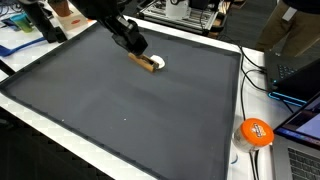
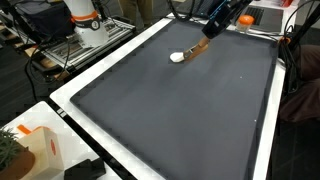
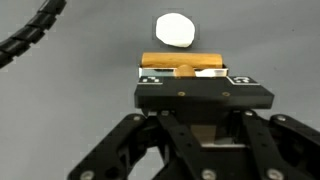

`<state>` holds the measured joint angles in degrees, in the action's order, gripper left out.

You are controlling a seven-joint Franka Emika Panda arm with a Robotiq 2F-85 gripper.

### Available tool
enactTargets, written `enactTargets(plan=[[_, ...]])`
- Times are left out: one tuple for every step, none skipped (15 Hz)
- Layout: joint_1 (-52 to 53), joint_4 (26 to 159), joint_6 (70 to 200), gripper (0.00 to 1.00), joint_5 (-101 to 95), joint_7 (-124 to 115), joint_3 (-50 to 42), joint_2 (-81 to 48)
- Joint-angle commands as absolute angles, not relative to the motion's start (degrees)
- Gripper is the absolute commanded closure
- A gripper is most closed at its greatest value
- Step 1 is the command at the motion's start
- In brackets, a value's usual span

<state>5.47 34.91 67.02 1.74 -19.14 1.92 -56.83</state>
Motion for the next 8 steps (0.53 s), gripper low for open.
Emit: enactTargets(plan=[[5.2,31.9,65.4,0.78,2.5,-20.2,2.2,-58.3],[5.3,31.8,65.4,0.78,2.6,-20.3,2.2,-58.3],[5.3,31.8,65.3,0.78,2.5,-20.3,2.2,-58.3],[5.4,32.0,65.2,0.78,2.3,-20.3,2.1,-58.2],[5.5,32.2,65.2,0.78,2.1,-20.4,1.9,-57.9],[5.5,32.8,65.4,0.78,2.0,-20.1,2.0,-57.2],[5.6,34.0,65.4,0.78,1.8,-19.7,1.9,-55.9],[5.7,34.5,65.4,0.78,1.6,-19.4,1.9,-55.2]])
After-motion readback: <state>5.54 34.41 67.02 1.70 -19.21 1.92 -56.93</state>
